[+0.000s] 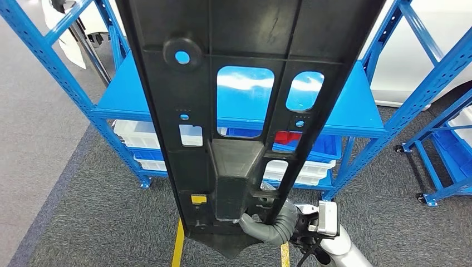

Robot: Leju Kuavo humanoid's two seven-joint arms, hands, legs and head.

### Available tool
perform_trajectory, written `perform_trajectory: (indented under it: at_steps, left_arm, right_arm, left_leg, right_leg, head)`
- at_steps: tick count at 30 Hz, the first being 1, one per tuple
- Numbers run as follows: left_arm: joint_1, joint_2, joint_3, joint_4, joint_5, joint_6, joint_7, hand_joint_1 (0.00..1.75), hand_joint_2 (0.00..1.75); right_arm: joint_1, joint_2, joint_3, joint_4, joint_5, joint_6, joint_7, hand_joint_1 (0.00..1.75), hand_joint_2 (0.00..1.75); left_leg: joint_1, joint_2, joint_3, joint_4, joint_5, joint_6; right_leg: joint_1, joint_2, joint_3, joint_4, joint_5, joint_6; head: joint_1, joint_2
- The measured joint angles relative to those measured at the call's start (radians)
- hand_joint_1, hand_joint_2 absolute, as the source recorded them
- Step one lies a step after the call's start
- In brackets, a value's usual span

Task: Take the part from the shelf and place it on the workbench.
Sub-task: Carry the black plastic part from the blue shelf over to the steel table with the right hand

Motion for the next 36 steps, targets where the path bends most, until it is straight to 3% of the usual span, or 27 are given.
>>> perform_trajectory:
  at_steps: [3, 6, 8, 10, 11, 12, 13, 14, 16, 18, 20, 22, 24, 26, 27, 28, 30, 32, 33, 36]
  left_arm:
    - [-0.003, 0.001, 0.000, 0.000, 0.001, 0.000, -0.003, 0.00, 1.75]
    - [-0.002, 0.002, 0.000, 0.000, 0.001, 0.000, -0.005, 0.00, 1.75]
    - [-0.003, 0.002, 0.000, 0.000, 0.001, 0.001, -0.005, 0.00, 1.75]
    - [-0.004, 0.002, 0.000, 0.000, 0.000, 0.001, -0.005, 0.00, 1.75]
    - [-0.003, 0.002, 0.000, 0.000, 0.000, 0.001, -0.005, 0.00, 1.75]
    - [-0.002, 0.002, 0.000, 0.000, -0.001, 0.000, -0.005, 0.00, 1.75]
    - [-0.001, 0.002, 0.000, 0.000, -0.001, 0.000, -0.005, 0.00, 1.75]
    - [-0.001, 0.002, 0.000, 0.000, -0.001, 0.000, -0.005, 0.00, 1.75]
    - [-0.002, 0.001, 0.000, 0.000, -0.002, 0.001, -0.005, 0.00, 1.75]
    - [-0.002, 0.000, 0.000, 0.000, -0.003, 0.001, -0.005, 0.00, 1.75]
    - [-0.002, -0.001, 0.000, 0.000, -0.004, 0.000, -0.005, 0.00, 1.75]
    - [-0.002, -0.001, 0.000, 0.000, -0.004, 0.001, -0.005, 0.00, 1.75]
    - [-0.001, 0.000, 0.000, 0.000, -0.004, 0.001, -0.005, 0.00, 1.75]
    - [0.000, 0.001, 0.000, 0.000, -0.004, 0.001, -0.005, 0.00, 1.75]
    - [0.000, 0.002, 0.000, 0.000, -0.004, 0.002, -0.005, 0.00, 1.75]
    - [0.001, 0.002, 0.000, 0.000, -0.003, 0.002, -0.005, 0.00, 1.75]
    - [0.001, 0.003, 0.000, 0.000, -0.002, 0.004, -0.005, 0.00, 1.75]
    - [0.000, 0.003, 0.000, 0.000, -0.001, 0.005, -0.005, 0.00, 1.75]
    - [0.000, 0.003, 0.000, 0.000, -0.001, 0.006, -0.005, 0.00, 1.75]
    - [0.001, 0.003, 0.000, 0.000, -0.001, 0.007, -0.005, 0.00, 1.75]
  right_arm:
    - [0.000, 0.002, -0.001, -0.003, 0.000, 0.000, 0.000, 1.75, 1.75]
    - [0.001, 0.003, -0.003, -0.004, 0.000, 0.000, 0.000, 1.75, 1.75]
    - [0.002, 0.003, -0.005, -0.006, 0.000, 0.000, 0.000, 1.75, 1.75]
    - [0.004, 0.003, -0.006, -0.007, 0.000, -0.002, 0.000, 1.75, 1.75]
    - [0.006, 0.003, -0.006, -0.007, 0.000, -0.003, 0.000, 1.75, 1.75]
    - [0.008, 0.003, -0.006, -0.007, 0.000, -0.003, 0.001, 1.75, 1.75]
    - [0.010, 0.003, -0.007, -0.007, 0.000, -0.004, 0.001, 1.75, 1.75]
    - [0.011, 0.003, -0.007, -0.007, 0.000, -0.004, 0.001, 1.75, 1.75]
    - [0.011, 0.003, -0.009, -0.009, 0.000, -0.004, 0.002, 1.75, 1.75]
    - [0.010, 0.003, -0.012, -0.012, 0.000, -0.007, 0.002, 1.75, 1.75]
    - [0.010, 0.003, -0.015, -0.014, 0.000, -0.011, 0.002, 1.75, 1.75]
    - [0.008, 0.004, -0.016, -0.015, 0.001, -0.015, 0.002, 1.75, 1.75]
    - [0.007, 0.008, -0.016, -0.016, 0.001, -0.017, 0.002, 1.75, 1.75]
    - [0.007, 0.011, -0.016, -0.017, 0.001, -0.017, 0.004, 1.75, 1.75]
    - [0.008, 0.011, -0.016, -0.017, 0.001, -0.017, 0.004, 1.75, 1.75]
    - [0.009, 0.012, -0.016, -0.016, 0.002, -0.016, 0.005, 1.75, 1.75]
    - [0.009, 0.013, -0.016, -0.016, 0.002, -0.016, 0.005, 1.75, 1.75]
    - [0.008, 0.016, -0.016, -0.016, 0.001, -0.016, 0.005, 1.75, 1.75]
    - [0.007, 0.017, -0.015, -0.016, 0.001, -0.016, 0.005, 1.75, 1.75]
    - [0.006, 0.018, -0.016, -0.016, 0.000, -0.016, 0.005, 1.75, 1.75]
  left_leg:
    - [0.000, -0.004, 0.142, -0.214, 0.054, 0.015]
    - [0.000, -0.002, 0.128, -0.216, 0.069, 0.040]
    - [0.001, 0.002, 0.112, -0.219, 0.087, 0.055]
    - [-0.002, 0.003, 0.092, -0.217, 0.103, 0.061]
    - [-0.003, 0.003, 0.081, -0.216, 0.110, 0.061]
    - [-0.004, 0.003, 0.070, -0.214, 0.116, 0.061]
    - [-0.006, 0.003, 0.061, -0.212, 0.122, 0.060]
    - [-0.007, 0.003, 0.054, -0.210, 0.126, 0.059]
    - [-0.011, 0.002, 0.045, -0.207, 0.133, 0.055]
    - [-0.011, 0.002, 0.042, -0.209, 0.143, 0.046]
    - [-0.008, 0.002, 0.041, -0.213, 0.154, 0.033]
    - [-0.008, 0.001, 0.032, -0.201, 0.140, 0.022]
    - [-0.006, 0.000, 0.002, -0.121, 0.072, 0.013]
    - [-0.004, 0.000, -0.040, 0.008, -0.003, 0.005]
    - [-0.002, 0.000, -0.049, 0.050, -0.018, 0.001]
    - [-0.002, 0.000, -0.041, 0.057, -0.014, -0.001]
    - [0.000, 0.001, 0.032, -0.045, 0.036, -0.002]
    - [-0.002, 0.000, 0.109, -0.171, 0.068, 0.006]
    - [-0.003, -0.001, 0.125, -0.203, 0.071, 0.012]
    - [-0.004, -0.001, 0.115, -0.214, 0.081, 0.031]
  right_leg:
    - [0.001, 0.001, -0.038, 0.029, 0.018, 0.022]
    - [-0.001, 0.004, -0.048, 0.038, 0.020, 0.041]
    - [-0.006, 0.007, -0.074, 0.098, -0.039, 0.051]
    - [-0.007, 0.008, -0.117, 0.226, -0.129, 0.057]
    - [-0.008, 0.008, -0.133, 0.285, -0.156, 0.059]
    - [-0.008, 0.008, -0.135, 0.318, -0.165, 0.058]
    - [-0.008, 0.008, -0.117, 0.312, -0.155, 0.056]
    - [-0.007, 0.008, -0.079, 0.265, -0.132, 0.052]
    - [-0.003, 0.008, 0.021, 0.116, -0.093, 0.037]
    - [0.005, 0.008, 0.073, 0.027, -0.080, 0.026]
    - [0.010, 0.008, 0.071, 0.013, -0.071, 0.017]
    - [0.005, 0.005, 0.067, 0.000, -0.056, 0.004]
    - [0.000, 0.001, 0.057, -0.008, -0.040, -0.007]
    - [0.001, 0.001, 0.039, -0.005, -0.028, -0.011]
    - [0.001, 0.000, 0.030, -0.002, -0.023, -0.010]
    - [0.001, 0.000, 0.021, 0.002, -0.019, -0.009]
    - [0.000, 0.000, 0.004, 0.015, -0.015, -0.005]
    - [0.002, 0.000, -0.011, 0.028, -0.011, 0.002]
    - [0.003, 0.000, -0.016, 0.032, -0.008, 0.007]
    - [0.004, 0.002, -0.024, 0.037, 0.002, 0.026]
  head:
    - [0.000, 0.000]
    - [0.000, 0.000]
    - [0.000, 0.000]
    - [0.000, 0.000]
    - [0.000, 0.000]
    - [0.000, 0.000]
    - [0.000, 0.000]
    - [0.000, 0.000]
    - [0.000, 0.000]
    - [0.000, 0.000]
    - [0.000, 0.000]
    - [0.000, 0.000]
    - [0.000, 0.000]
    - [0.000, 0.000]
    - [0.000, 0.000]
    - [0.000, 0.000]
    - [0.000, 0.000]
    - [0.000, 0.000]
    - [0.000, 0.000]
    - [0.000, 0.000]
